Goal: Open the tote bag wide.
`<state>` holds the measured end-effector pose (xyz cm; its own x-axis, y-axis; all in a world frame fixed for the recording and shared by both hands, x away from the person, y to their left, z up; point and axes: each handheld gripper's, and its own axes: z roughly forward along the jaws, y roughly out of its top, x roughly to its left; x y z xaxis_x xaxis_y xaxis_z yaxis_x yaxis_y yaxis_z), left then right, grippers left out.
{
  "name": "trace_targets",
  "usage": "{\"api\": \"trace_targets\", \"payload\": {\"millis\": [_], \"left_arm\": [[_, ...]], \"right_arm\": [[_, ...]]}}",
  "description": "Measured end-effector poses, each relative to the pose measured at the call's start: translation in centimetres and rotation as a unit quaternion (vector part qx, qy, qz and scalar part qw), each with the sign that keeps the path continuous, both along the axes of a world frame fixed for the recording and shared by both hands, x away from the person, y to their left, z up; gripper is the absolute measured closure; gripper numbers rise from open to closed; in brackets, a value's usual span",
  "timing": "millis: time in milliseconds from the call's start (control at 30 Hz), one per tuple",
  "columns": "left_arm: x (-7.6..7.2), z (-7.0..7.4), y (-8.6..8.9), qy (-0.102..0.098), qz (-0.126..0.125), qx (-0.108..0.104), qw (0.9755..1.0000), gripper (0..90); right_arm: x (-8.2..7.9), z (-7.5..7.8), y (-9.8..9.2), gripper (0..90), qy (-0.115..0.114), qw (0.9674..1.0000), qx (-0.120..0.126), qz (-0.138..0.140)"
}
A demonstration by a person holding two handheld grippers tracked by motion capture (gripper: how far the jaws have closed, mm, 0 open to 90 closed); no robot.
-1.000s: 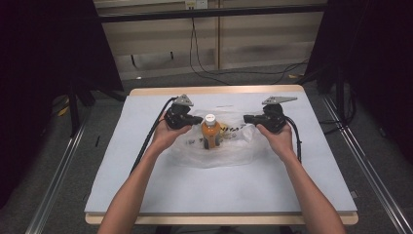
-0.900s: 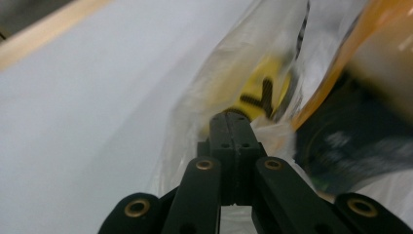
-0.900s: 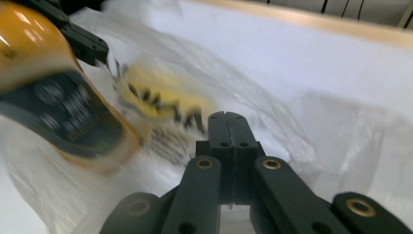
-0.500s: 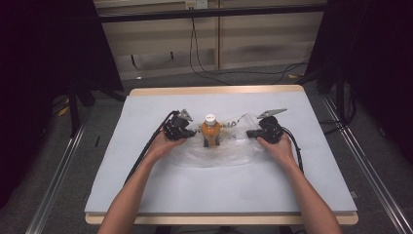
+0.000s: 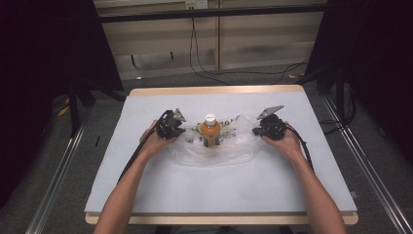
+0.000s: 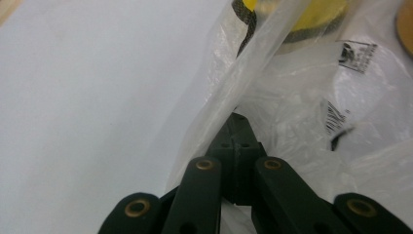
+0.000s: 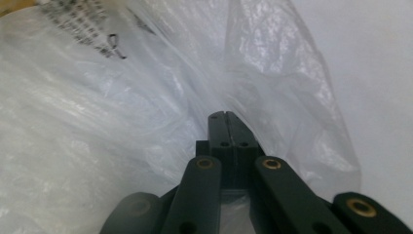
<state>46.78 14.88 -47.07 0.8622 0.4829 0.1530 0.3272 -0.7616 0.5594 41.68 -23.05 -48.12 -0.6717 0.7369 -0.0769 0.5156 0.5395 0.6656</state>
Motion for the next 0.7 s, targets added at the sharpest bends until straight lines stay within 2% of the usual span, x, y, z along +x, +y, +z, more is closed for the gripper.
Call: {"api": "trace_targets", "payload": {"millis": [33, 67, 133, 233, 267, 300, 333, 367, 400, 433, 467, 500, 567, 633, 667, 700], "left_arm": [[0.3, 0.0, 0.2, 0.005, 0.004, -0.002, 1.0, 90.0], [0.3, 0.1, 0.2, -0.001, 0.005, 0.01, 0.9999, 90.0], [0.4, 0.1, 0.1, -0.002, 0.011, 0.009, 0.9999, 90.0], [0.2, 0.1, 0.1, 0.002, 0.016, 0.003, 0.9999, 90.0], [0.1, 0.2, 0.5, 0.018, 0.014, -0.024, 0.9994, 90.0], [-0.1, 0.3, 0.6, 0.026, 0.017, -0.046, 0.9985, 90.0], [-0.1, 0.3, 0.6, 0.026, 0.017, -0.046, 0.9985, 90.0], [-0.5, 1.2, 0.9, 0.024, 0.006, -0.062, 0.9978, 90.0], [-0.5, 1.2, 0.9, 0.024, 0.006, -0.062, 0.9978, 90.0], [-1.0, 2.5, 1.0, 0.015, -0.007, -0.083, 0.9964, 90.0], [-1.3, 3.0, 0.9, 0.007, -0.01, -0.092, 0.9957, 90.0], [-1.3, 3.0, 0.9, 0.007, -0.01, -0.092, 0.9957, 90.0], [-1.9, 4.2, 0.9, -0.008, -0.018, -0.102, 0.9946, 90.0], [-2.6, 5.7, 0.6, -0.016, -0.036, -0.099, 0.9943, 90.0], [-2.6, 5.7, 0.6, -0.016, -0.036, -0.099, 0.9943, 90.0], [-2.8, 6.2, 0.4, -0.014, -0.042, -0.111, 0.9928, 90.0]], "right_arm": [[0.2, -0.1, 0.0, 90.0, -0.001, 0.9999, 0.007, -0.009], [0.3, -0.1, -0.1, 90.0, 0.0, 0.9998, 0.012, -0.013], [0.4, -0.2, -0.2, 90.0, -0.002, 0.9998, 0.015, -0.014], [0.7, 0.0, -0.1, 90.0, 0.01, 0.9996, 0.017, -0.021], [0.7, 0.1, -0.1, 90.0, 0.014, 0.9995, 0.02, -0.019], [0.6, 0.2, -0.1, 90.0, 0.015, 0.9994, 0.026, -0.015], [0.6, 0.2, -0.1, 90.0, 0.015, 0.9994, 0.026, -0.015], [0.3, 0.6, -0.4, 90.0, 0.013, 0.9986, 0.051, -0.009], [0.3, 0.6, -0.4, 90.0, 0.013, 0.9986, 0.051, -0.009], [0.1, 1.2, -0.7, 90.0, 0.012, 0.9971, 0.075, -0.005], [0.0, 1.6, -0.8, 90.0, 0.014, 0.9965, 0.083, 0.0], [0.0, 1.6, -0.8, 90.0, 0.014, 0.9965, 0.083, 0.0], [-0.3, 2.3, -0.9, 90.0, 0.006, 0.9962, 0.086, 0.009], [-0.6, 3.4, -0.5, 90.0, 0.002, 0.9965, 0.08, 0.022], [-0.7, 3.7, -0.3, 90.0, -0.003, 0.9966, 0.079, 0.025], [-0.7, 3.7, -0.3, 90.0, -0.003, 0.9966, 0.079, 0.025]]}}
